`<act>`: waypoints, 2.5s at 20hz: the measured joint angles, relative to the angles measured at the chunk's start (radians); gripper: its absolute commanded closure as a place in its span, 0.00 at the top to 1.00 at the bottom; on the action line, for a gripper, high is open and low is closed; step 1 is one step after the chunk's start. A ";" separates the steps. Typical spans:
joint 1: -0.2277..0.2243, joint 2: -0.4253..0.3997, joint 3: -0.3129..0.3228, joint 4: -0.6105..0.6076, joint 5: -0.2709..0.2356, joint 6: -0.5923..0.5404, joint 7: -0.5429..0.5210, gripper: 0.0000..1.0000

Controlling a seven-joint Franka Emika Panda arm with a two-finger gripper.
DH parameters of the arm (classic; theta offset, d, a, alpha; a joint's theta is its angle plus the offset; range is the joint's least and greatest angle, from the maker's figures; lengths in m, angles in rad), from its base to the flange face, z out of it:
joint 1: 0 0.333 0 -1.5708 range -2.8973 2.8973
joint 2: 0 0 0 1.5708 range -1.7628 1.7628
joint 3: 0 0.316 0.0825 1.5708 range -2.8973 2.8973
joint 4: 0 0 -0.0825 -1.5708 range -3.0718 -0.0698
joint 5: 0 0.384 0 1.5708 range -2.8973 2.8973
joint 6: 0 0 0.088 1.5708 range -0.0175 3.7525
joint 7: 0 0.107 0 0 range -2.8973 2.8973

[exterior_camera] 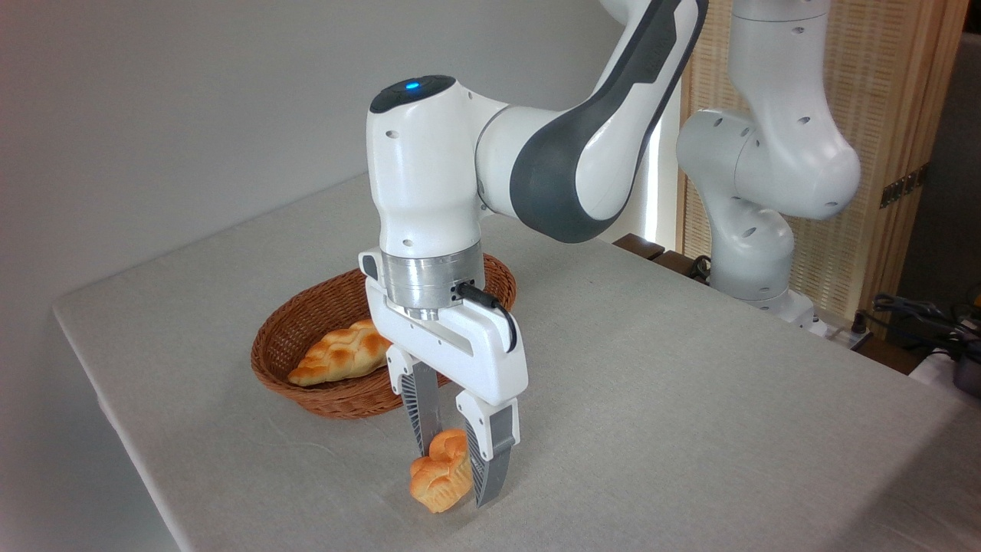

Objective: Put bread into the basket
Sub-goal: 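Close the gripper on the round bun and lift it, then carry the held bun over the basket and lower it inside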

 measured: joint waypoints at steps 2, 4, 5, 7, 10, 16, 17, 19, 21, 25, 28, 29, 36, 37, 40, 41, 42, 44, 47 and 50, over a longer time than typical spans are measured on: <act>0.000 0.000 0.000 0.000 0.011 0.000 0.020 0.26; 0.001 0.001 0.000 0.000 0.016 0.000 0.026 0.22; 0.001 0.001 0.000 0.000 0.017 0.000 0.028 0.22; 0.001 0.002 0.000 0.000 0.017 0.000 0.028 0.22; 0.001 0.001 0.000 0.000 0.017 0.000 0.028 0.22; 0.001 -0.001 0.003 0.000 0.017 0.000 0.028 0.22; 0.002 -0.001 0.004 0.001 0.017 0.000 0.028 0.22; 0.003 -0.002 0.005 0.002 0.017 0.000 0.028 0.22; 0.003 -0.002 0.005 0.002 0.017 0.000 0.028 0.22; 0.004 -0.007 0.006 0.008 -0.003 0.000 0.027 0.23; 0.006 -0.021 0.008 0.025 -0.075 -0.004 0.027 0.23; 0.006 -0.026 0.009 0.038 -0.093 -0.022 0.027 0.23; 0.005 -0.056 0.009 0.247 -0.224 -0.464 0.026 0.24; 0.005 -0.063 0.007 0.268 -0.248 -0.505 0.024 0.24; 0.001 -0.086 -0.009 0.284 -0.340 -0.571 -0.012 0.26; 0.000 -0.088 -0.027 0.284 -0.362 -0.581 -0.036 0.29; -0.001 -0.088 -0.051 0.284 -0.374 -0.590 -0.064 0.34; -0.004 -0.086 -0.118 0.279 -0.382 -0.599 -0.133 0.42; -0.011 -0.082 -0.203 0.265 -0.403 -0.602 -0.208 0.56; -0.013 -0.081 -0.259 0.243 -0.436 -0.608 -0.242 0.79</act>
